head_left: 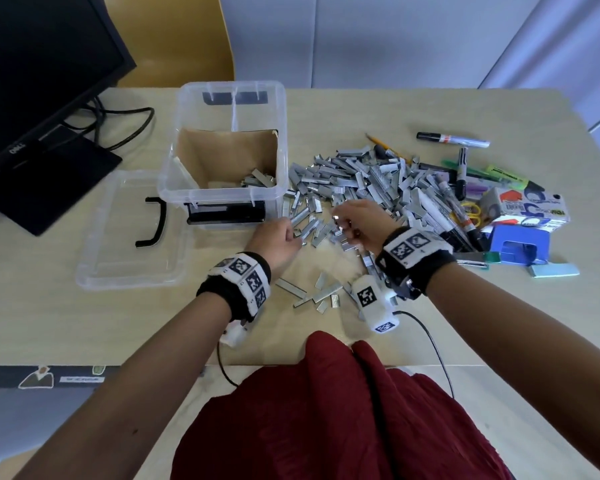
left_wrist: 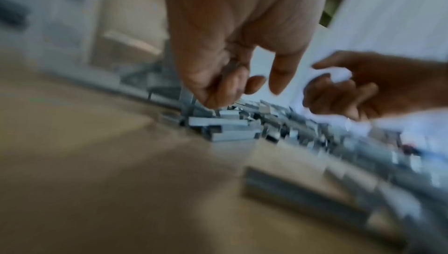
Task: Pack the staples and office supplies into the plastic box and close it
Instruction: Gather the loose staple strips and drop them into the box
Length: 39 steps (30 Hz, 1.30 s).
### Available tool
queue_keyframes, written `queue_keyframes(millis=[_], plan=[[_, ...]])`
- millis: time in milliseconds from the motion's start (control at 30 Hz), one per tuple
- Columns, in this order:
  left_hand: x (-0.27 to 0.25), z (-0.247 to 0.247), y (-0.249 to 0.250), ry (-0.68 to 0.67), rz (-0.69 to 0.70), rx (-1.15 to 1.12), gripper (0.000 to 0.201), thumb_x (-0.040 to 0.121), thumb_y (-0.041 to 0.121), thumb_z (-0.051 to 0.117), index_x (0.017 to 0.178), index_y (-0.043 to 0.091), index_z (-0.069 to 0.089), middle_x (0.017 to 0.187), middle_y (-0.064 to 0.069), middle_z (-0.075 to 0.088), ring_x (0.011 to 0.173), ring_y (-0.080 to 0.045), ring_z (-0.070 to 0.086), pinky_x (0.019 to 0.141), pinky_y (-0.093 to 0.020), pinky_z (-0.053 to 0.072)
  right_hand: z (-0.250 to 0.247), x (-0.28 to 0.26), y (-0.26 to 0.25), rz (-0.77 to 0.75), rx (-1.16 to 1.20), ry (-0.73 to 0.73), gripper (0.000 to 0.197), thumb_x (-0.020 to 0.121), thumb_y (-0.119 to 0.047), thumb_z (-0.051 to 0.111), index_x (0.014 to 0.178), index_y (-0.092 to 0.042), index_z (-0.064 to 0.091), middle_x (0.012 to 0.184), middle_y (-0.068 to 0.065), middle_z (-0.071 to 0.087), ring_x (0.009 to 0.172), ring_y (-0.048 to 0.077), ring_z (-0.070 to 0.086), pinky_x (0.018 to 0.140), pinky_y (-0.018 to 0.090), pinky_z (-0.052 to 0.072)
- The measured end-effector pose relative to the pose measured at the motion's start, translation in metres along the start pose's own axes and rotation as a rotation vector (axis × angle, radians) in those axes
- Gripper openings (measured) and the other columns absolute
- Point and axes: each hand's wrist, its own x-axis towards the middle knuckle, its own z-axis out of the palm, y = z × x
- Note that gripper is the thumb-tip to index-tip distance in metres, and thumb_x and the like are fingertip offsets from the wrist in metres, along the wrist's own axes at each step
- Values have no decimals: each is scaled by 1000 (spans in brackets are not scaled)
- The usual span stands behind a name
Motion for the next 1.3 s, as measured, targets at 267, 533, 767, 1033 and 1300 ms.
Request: queue_keyframes(millis=[267,533,767,1033,1300], plan=[[5,14,-23,-52,104,350,36,94,18,46,126,6,35,128,-14,42,96,-31,57,84,-42,50,29,20,3,-373,-1384,-117,27,90,-10,53,117,-12,50,109,2,62,93,22,60,80,33,51],[-5,11,-18,44,318,714,32,98,17,36,127,9,45,124,-9,48,89,-27,60,71,-33,43,37,15,6,-534,-1616,-28,20,95,-13,42,110,-4,52,110,9,60,96,27,60,76,34,47],[-3,11,-22,29,330,498,12,96,9,43,103,7,52,107,-4,45,68,-16,44,59,-24,30,30,15,4,-442,-1493,-26,29,92,-21,51,118,-10,50,115,5,58,98,24,60,73,31,48],[1,4,-18,-80,123,-118,5,96,8,41,95,12,43,88,-8,54,78,-22,52,66,-27,34,33,15,5,-419,-1473,3,40,84,-28,64,115,-6,53,118,7,45,92,24,56,72,31,43],[-4,-17,-19,-359,-188,-1027,29,103,21,27,88,16,51,48,8,47,34,-3,36,33,-14,27,20,23,9,-176,-543,163,11,80,-12,66,81,-5,57,69,-1,51,60,12,47,55,16,45]])
